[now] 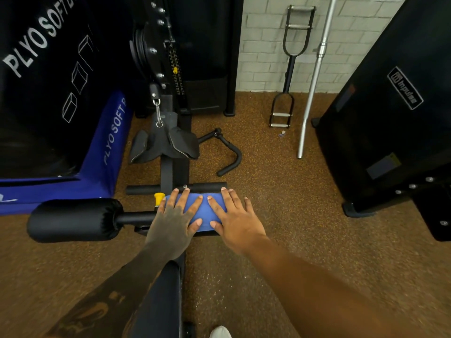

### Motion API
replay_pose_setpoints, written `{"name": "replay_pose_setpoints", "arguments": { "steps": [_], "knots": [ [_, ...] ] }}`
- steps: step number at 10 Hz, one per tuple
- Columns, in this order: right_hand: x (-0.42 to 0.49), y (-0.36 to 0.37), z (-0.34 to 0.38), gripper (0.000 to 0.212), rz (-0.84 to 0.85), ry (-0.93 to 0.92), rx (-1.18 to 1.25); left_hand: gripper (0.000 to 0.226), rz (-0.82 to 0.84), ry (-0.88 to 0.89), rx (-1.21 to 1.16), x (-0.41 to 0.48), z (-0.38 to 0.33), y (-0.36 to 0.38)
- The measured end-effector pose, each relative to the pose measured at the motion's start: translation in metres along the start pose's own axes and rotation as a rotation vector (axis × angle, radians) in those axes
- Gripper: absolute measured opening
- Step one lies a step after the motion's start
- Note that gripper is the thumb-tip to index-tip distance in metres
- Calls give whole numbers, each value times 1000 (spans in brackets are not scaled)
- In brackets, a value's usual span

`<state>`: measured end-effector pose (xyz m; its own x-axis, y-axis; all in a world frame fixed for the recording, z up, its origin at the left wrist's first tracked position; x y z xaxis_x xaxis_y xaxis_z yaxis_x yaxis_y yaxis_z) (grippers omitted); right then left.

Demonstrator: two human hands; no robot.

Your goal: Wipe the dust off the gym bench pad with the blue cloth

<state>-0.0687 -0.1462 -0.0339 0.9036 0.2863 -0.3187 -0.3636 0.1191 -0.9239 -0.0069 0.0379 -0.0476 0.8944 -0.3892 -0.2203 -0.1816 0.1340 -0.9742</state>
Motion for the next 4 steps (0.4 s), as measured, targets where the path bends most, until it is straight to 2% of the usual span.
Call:
{"name": "replay_pose_setpoints", "arguments": {
  "steps": [3, 4],
  "knots": [
    [-2, -6, 0, 62, -12, 3, 68, 72, 21, 0, 11, -1, 2, -1],
    [-6, -19, 0, 63, -63, 6, 78, 65, 28, -49, 11, 0, -3, -14]
  ]
}}
Point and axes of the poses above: each hand's wrist, its own x-axis towards the middle knuckle, its own y-axis out of the palm, z = x × y, the point moved 1 cm from there along x, towards the middle knuckle, and after that the axes turned 12 degrees about -y, right-handed, at the moved point
